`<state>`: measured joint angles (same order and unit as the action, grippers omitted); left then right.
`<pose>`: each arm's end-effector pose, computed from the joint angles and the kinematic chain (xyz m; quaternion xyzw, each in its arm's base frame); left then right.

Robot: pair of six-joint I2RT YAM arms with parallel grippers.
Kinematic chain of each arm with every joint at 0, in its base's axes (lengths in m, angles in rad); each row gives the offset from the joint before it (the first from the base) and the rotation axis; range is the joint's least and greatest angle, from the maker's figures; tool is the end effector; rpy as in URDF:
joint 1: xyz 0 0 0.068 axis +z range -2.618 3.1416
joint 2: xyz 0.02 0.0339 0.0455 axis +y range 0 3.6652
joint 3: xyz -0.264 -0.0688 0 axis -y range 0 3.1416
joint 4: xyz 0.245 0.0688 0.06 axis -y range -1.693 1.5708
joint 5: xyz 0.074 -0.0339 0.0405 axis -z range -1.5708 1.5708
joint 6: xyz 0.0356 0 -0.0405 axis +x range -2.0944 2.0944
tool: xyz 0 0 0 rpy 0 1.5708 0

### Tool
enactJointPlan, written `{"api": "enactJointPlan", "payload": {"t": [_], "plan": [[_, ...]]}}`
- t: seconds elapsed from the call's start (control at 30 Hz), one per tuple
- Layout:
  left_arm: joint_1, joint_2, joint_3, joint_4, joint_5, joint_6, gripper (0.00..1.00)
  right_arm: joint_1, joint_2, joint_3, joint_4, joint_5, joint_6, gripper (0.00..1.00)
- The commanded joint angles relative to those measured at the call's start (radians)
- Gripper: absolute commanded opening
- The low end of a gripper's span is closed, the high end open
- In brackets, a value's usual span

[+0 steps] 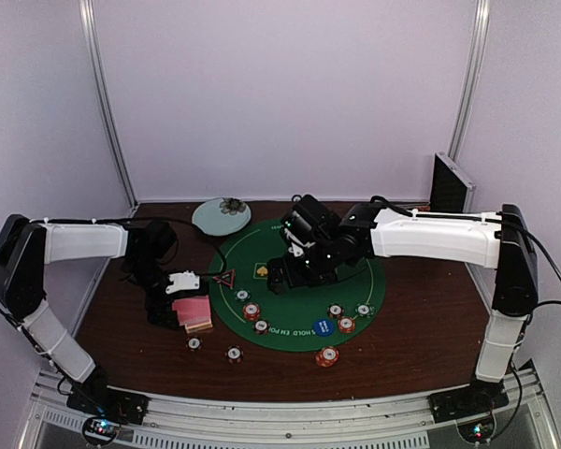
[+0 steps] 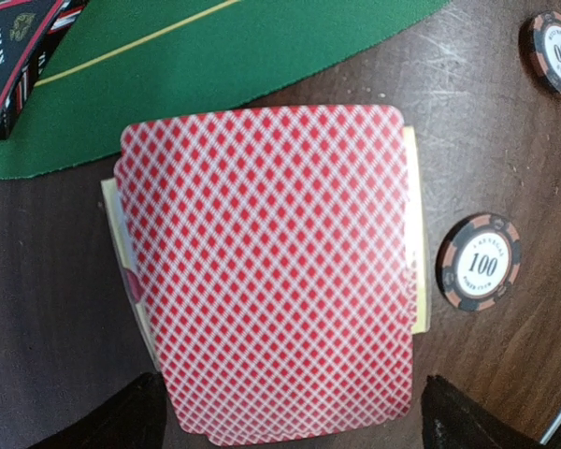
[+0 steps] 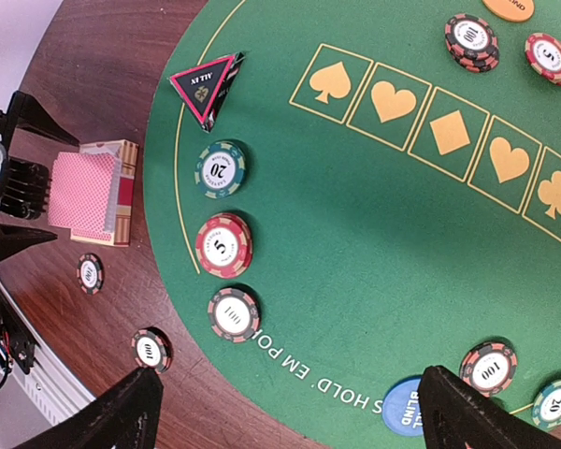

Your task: Distribute texas hold em gaming equipment

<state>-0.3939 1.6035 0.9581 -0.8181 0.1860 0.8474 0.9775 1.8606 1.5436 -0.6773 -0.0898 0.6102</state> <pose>0.2487 -0.1105 0.1696 0.5823 0.8059 -0.0784 0.0729 0.2247 0.3389 0.2554 -0.1875 0.9393 0.2327 0.1684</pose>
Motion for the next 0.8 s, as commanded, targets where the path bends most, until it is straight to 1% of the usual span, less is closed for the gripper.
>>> {"api": "enactJointPlan", "payload": {"t": [0.0,0.3,0.77], "plan": [[-0.006,0.020,0.022,0.036,0.000,0.013,0.98,0.005,-0.021,-0.014,0.001,0.001,0.013,1.00],[-0.011,0.035,0.011,0.079,-0.019,0.015,0.98,0.004,-0.021,-0.031,0.026,-0.012,0.023,1.00],[-0.012,0.050,-0.009,0.110,0.007,0.025,0.98,0.001,-0.043,-0.073,0.054,-0.016,0.043,0.99]]}}
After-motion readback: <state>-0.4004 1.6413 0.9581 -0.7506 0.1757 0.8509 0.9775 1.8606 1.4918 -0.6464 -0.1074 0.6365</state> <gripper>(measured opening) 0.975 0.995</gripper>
